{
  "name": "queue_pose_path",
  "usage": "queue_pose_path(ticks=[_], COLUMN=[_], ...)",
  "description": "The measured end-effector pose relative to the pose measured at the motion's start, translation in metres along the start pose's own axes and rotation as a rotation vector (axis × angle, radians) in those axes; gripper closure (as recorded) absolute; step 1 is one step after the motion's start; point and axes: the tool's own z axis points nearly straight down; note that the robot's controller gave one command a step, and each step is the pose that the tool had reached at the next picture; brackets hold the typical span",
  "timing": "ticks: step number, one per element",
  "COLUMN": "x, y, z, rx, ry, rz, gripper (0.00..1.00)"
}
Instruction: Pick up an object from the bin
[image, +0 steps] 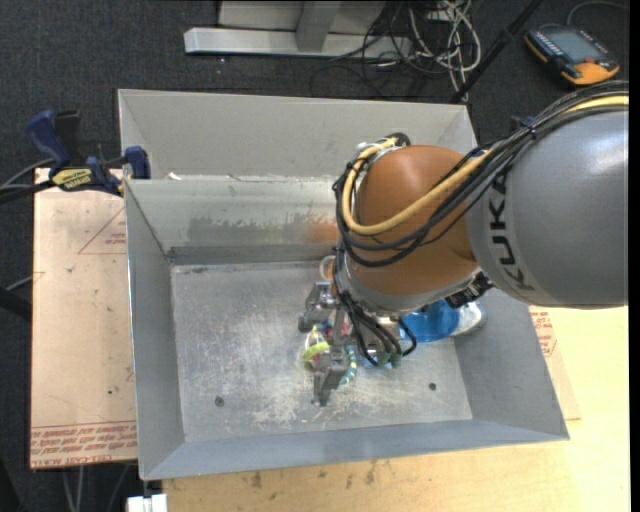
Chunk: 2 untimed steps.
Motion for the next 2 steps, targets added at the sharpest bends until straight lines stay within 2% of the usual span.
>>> queue_pose_path(ticks=[1,2], x=[-0.002,-0.012], y=[-0.001,-0.019], z=[-0.004,0.035], rx=[-0.001,-0.004], ry=[-0.008,-0.018], rz=[0.003,-0.009], gripper=[0.0,0.0])
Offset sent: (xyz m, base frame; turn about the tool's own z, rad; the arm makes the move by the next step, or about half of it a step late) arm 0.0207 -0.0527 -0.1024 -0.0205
